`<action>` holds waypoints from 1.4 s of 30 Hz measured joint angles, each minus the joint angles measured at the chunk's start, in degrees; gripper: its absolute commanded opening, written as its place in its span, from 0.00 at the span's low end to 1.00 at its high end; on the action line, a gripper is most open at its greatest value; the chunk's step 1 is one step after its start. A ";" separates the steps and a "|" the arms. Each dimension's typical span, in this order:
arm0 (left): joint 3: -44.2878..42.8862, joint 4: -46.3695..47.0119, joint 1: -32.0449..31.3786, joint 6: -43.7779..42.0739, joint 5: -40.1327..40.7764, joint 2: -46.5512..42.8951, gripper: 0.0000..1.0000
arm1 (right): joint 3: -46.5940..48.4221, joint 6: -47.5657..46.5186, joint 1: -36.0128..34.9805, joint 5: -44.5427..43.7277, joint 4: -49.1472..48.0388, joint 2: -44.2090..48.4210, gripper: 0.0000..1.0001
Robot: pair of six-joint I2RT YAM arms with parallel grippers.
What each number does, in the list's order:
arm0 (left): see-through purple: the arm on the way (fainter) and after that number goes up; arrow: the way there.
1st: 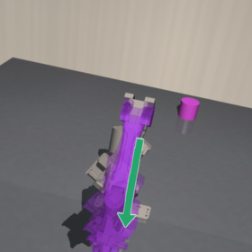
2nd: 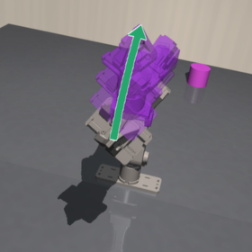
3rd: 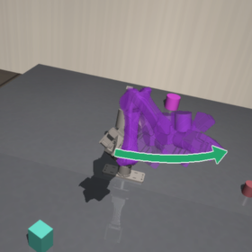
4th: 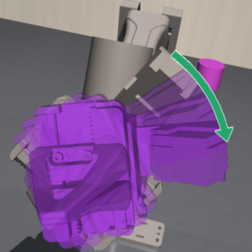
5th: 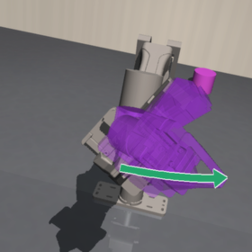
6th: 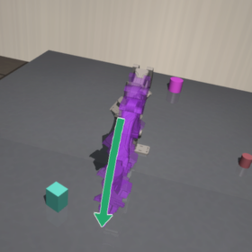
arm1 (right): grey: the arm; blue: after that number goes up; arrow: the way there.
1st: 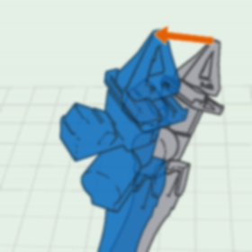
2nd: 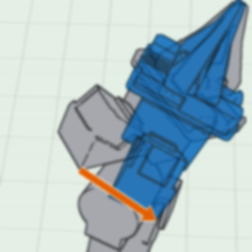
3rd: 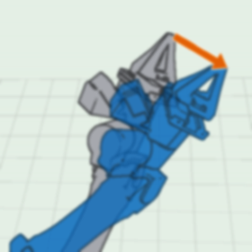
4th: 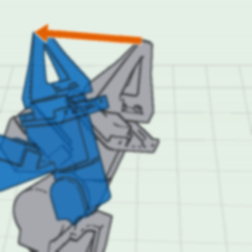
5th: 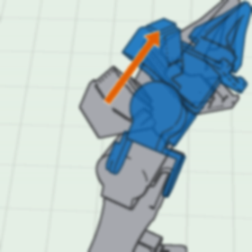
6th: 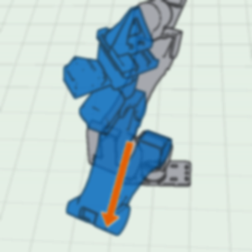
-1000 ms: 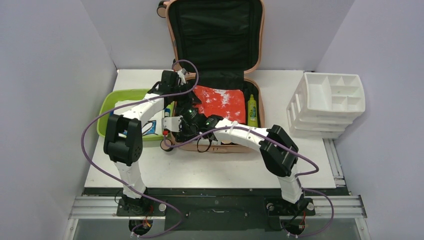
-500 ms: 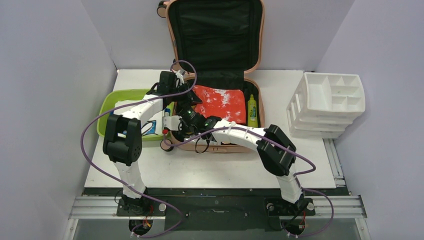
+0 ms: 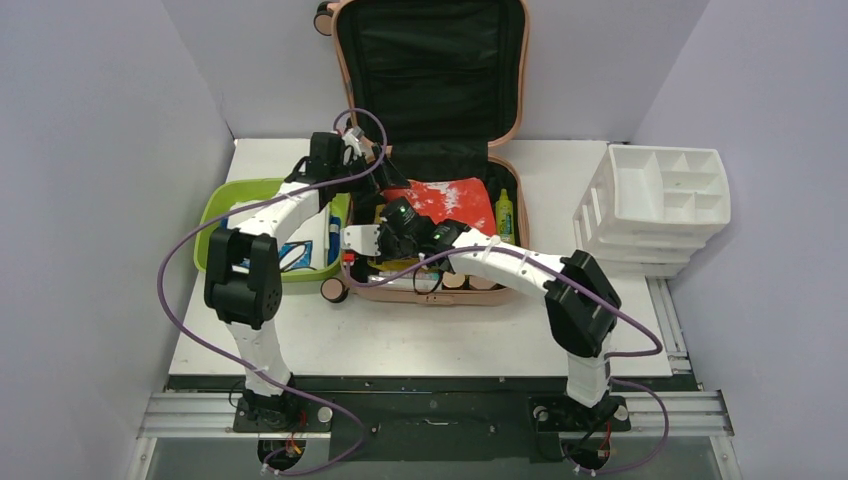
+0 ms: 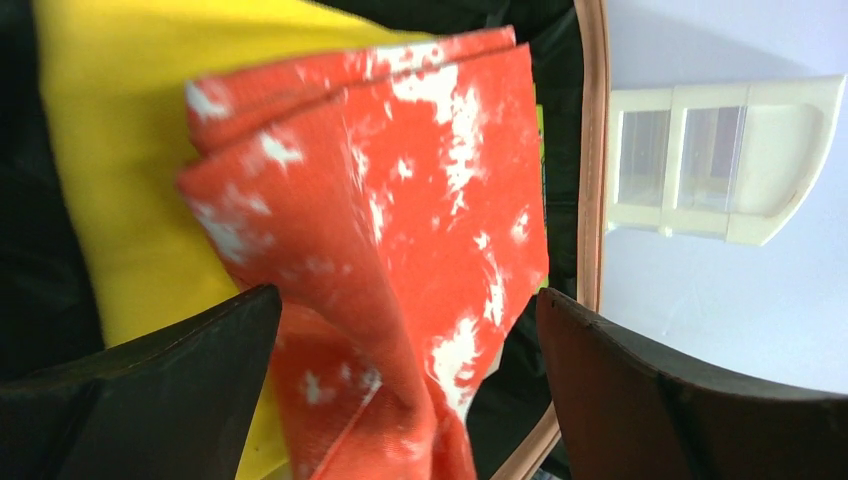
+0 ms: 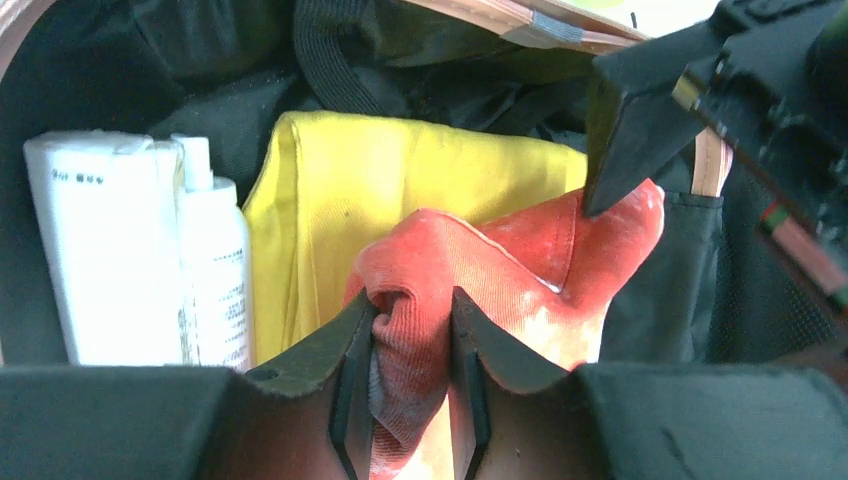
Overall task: Open, take out, and arrange the luggage
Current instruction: Pass from the left arm to the right, then pass from the right arm to the left
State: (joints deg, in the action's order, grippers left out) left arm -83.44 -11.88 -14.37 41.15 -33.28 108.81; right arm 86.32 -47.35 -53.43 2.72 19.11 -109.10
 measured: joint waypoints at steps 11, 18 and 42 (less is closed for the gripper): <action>-5.01 -4.85 2.10 -3.91 3.63 1.90 0.96 | -0.13 -0.37 5.29 9.31 4.13 4.50 0.22; -5.01 -7.23 1.73 -4.15 4.33 3.45 0.96 | -0.13 -0.70 5.46 10.27 5.11 4.61 0.22; -1.07 -4.87 -5.14 -2.51 1.03 6.86 0.16 | 3.08 0.09 5.01 9.51 11.28 4.72 0.86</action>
State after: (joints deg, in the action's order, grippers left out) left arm -84.51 -16.75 -19.51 38.63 -32.25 115.68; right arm 89.41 -47.27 -48.42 12.23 30.39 -104.38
